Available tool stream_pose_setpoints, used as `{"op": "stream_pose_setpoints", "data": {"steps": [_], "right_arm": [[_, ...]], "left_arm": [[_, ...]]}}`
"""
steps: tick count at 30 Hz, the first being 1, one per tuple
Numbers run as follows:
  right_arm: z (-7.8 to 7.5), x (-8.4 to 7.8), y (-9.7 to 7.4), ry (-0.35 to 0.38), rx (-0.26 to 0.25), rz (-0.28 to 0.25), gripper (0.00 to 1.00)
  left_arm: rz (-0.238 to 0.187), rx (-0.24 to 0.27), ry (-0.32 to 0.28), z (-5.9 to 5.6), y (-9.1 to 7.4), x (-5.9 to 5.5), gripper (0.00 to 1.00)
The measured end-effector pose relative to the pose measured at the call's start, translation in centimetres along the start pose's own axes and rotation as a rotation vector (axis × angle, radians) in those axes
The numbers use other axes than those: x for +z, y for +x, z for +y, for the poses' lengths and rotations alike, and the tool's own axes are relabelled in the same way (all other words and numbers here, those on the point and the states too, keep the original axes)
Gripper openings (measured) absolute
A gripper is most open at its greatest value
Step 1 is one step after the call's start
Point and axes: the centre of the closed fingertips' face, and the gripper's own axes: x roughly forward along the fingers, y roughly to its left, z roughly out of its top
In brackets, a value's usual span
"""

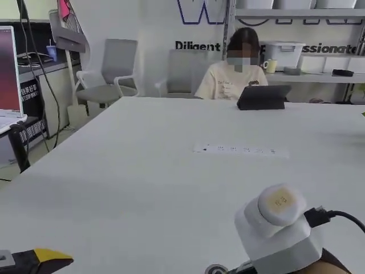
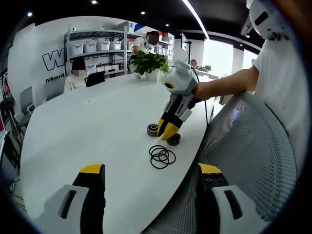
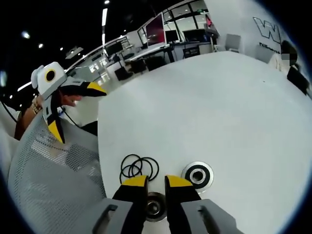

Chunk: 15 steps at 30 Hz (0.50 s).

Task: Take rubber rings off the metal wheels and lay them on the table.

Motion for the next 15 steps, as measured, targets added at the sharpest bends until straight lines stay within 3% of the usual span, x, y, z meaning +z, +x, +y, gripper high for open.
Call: {"op": "stream_pose_setpoints", "data": {"steps": [11, 15], "right_arm": [[0.4, 3.0, -2.2, -0.069, -0.031, -0.053, 0.16], [1.1, 4.2, -3.4, -0.080, -0.020, -0.087, 0.20]], "left_arm": [[-0.022, -0.009, 0.001, 0.5, -0.2, 0.4, 0.74], [-0.035, -0.011, 0.003, 0.6, -0.2, 0.7, 0.74]]}}
